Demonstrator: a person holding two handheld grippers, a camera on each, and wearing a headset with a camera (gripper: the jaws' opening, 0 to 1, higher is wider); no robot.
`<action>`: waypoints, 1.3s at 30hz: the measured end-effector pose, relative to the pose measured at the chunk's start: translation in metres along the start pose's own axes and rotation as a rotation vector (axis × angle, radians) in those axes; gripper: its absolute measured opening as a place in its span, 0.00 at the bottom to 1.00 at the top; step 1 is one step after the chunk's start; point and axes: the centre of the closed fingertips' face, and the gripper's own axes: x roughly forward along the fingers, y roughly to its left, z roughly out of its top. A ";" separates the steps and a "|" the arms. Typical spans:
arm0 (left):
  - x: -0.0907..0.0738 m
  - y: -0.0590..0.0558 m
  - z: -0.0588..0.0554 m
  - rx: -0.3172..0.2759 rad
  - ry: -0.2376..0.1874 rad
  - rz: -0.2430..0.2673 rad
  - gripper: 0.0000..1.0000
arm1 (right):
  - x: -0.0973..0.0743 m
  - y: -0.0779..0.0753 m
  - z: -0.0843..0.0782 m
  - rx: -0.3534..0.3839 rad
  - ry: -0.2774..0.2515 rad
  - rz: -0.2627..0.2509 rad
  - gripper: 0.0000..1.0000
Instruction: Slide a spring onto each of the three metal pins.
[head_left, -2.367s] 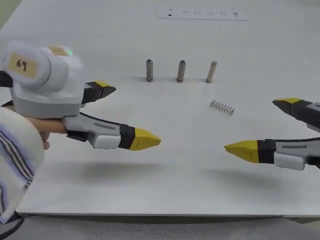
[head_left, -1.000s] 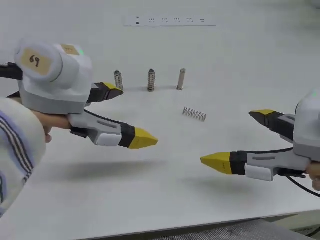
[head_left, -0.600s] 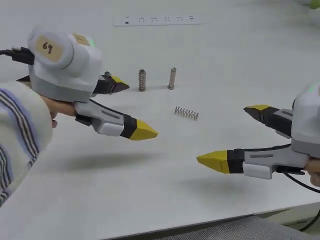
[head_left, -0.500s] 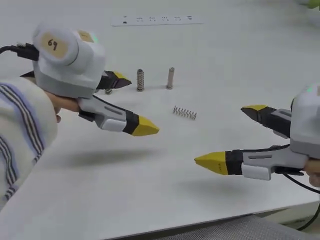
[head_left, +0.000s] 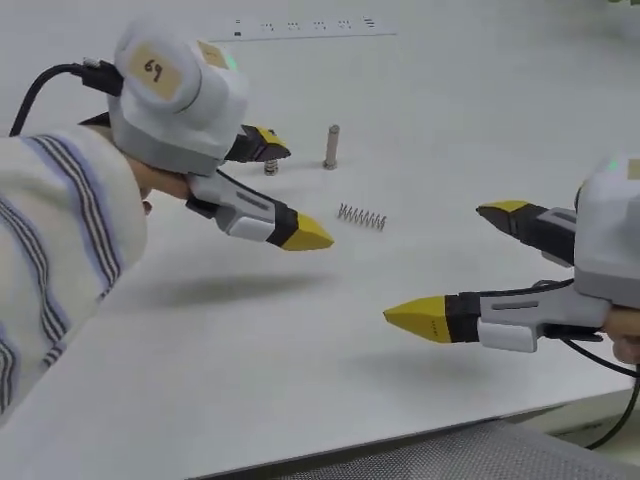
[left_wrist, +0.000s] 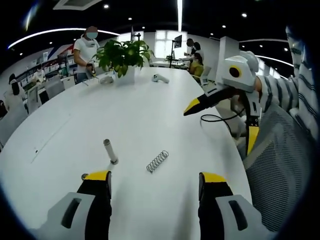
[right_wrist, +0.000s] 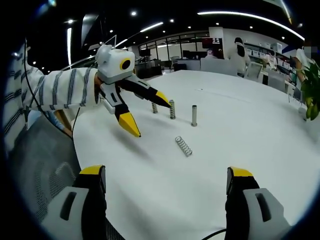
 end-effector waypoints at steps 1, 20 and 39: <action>0.001 0.000 0.001 0.003 -0.002 -0.004 0.67 | 0.000 0.000 0.000 0.002 -0.001 0.001 0.99; 0.034 -0.002 0.007 0.118 0.074 -0.091 0.57 | 0.001 0.003 -0.007 0.007 0.033 0.010 0.98; 0.058 -0.005 -0.004 0.126 0.107 -0.148 0.45 | -0.001 0.004 -0.006 0.021 0.024 0.012 0.97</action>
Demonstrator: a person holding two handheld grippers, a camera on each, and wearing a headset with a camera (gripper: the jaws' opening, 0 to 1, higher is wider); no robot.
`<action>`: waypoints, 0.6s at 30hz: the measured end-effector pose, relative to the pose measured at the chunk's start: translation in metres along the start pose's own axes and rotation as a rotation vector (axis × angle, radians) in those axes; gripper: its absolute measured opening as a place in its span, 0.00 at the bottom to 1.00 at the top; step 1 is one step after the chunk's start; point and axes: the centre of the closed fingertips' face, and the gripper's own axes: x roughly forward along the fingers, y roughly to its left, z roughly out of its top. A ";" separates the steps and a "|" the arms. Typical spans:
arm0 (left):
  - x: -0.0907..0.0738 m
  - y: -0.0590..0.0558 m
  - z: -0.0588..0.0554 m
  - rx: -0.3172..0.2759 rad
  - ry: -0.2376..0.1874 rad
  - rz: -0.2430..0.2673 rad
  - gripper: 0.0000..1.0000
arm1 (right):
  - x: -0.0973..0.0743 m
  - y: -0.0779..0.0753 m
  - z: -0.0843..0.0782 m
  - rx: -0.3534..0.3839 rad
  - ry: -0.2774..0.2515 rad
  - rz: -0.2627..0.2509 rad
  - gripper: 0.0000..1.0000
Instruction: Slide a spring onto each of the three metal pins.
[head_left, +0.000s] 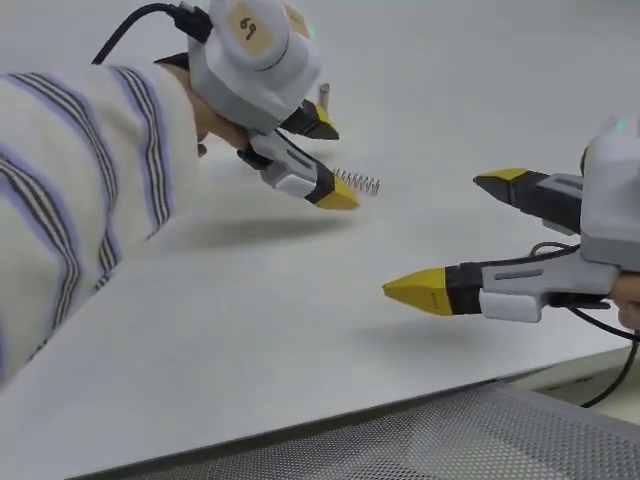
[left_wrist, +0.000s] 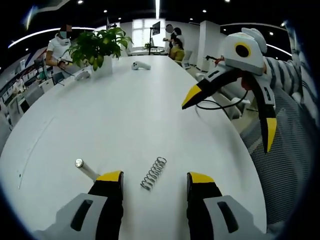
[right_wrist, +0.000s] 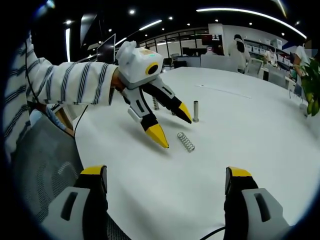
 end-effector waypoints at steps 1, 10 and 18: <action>0.001 0.000 -0.001 0.001 0.003 -0.002 0.43 | 0.000 0.000 0.000 0.002 0.001 0.002 0.96; 0.003 -0.009 -0.009 -0.012 0.037 -0.030 0.26 | -0.002 -0.002 -0.001 0.009 0.001 0.000 0.96; 0.002 -0.010 -0.016 0.004 0.065 -0.012 0.09 | -0.002 -0.001 0.001 0.008 -0.004 0.003 0.95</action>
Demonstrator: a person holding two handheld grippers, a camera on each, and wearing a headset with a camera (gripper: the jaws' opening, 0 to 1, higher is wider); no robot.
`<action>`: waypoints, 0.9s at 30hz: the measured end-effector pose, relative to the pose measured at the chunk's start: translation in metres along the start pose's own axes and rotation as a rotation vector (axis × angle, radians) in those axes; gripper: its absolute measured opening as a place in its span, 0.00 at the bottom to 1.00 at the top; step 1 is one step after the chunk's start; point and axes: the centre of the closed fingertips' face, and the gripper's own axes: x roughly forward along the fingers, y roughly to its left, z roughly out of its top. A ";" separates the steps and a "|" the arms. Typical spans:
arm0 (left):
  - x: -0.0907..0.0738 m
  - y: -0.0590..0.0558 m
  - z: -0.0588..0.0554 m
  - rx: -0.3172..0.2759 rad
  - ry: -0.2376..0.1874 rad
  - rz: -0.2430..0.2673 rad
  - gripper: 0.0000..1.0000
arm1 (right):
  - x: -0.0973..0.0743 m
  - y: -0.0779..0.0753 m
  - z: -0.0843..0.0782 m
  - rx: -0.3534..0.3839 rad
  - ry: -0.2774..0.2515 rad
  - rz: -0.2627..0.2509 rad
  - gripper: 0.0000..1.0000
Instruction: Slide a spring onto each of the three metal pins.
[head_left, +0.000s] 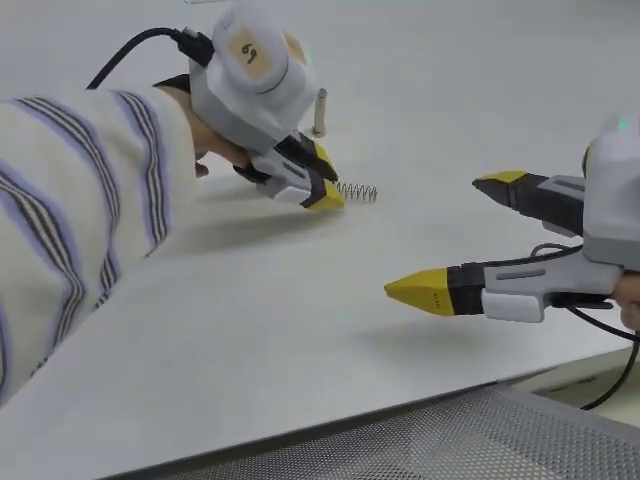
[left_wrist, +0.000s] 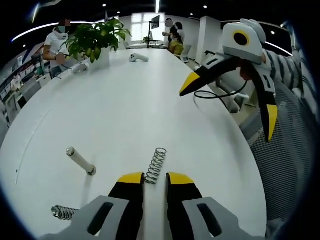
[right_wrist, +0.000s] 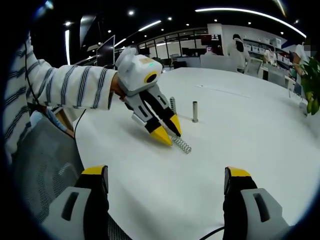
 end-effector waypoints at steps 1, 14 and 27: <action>0.000 0.000 -0.001 0.009 0.004 0.002 0.08 | 0.000 0.000 0.000 -0.001 0.000 0.001 0.95; 0.001 -0.011 -0.010 0.060 0.034 0.008 0.03 | -0.003 0.001 0.001 -0.009 -0.010 -0.001 0.94; -0.001 0.002 -0.013 -0.049 0.011 0.044 0.02 | -0.004 0.001 0.003 -0.005 -0.021 -0.005 0.93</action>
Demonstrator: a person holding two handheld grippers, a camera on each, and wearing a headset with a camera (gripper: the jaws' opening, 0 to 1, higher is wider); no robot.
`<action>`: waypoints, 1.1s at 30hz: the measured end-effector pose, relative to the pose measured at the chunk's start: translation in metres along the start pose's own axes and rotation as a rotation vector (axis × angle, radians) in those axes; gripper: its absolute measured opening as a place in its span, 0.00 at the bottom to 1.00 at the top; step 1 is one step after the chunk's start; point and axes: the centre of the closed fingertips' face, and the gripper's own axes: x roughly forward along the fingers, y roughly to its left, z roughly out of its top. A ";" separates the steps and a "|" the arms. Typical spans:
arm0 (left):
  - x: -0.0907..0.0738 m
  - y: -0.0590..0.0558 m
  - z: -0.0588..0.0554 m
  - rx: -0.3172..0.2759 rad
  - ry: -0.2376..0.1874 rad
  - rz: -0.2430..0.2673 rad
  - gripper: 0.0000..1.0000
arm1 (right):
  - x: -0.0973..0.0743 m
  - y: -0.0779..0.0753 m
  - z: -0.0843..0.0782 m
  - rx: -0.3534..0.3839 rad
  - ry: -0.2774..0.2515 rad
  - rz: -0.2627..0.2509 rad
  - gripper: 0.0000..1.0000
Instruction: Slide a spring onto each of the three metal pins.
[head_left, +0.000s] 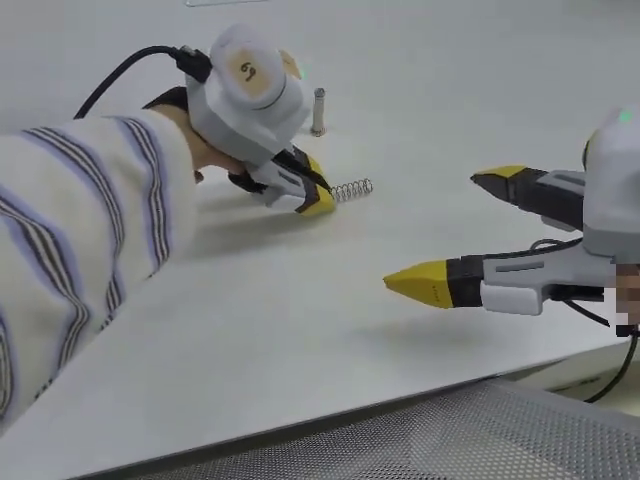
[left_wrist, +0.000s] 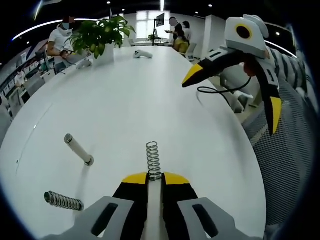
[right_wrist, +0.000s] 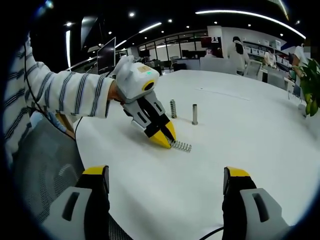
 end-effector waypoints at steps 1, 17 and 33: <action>-0.001 -0.001 0.001 -0.011 -0.007 0.002 0.02 | 0.000 0.000 0.000 0.000 -0.001 0.000 0.93; -0.026 0.002 0.003 -0.059 -0.039 0.052 0.02 | 0.002 0.004 0.007 -0.021 -0.019 0.036 0.90; -0.064 -0.024 0.012 0.002 -0.091 0.026 0.02 | 0.005 0.007 0.013 -0.096 -0.007 0.117 0.80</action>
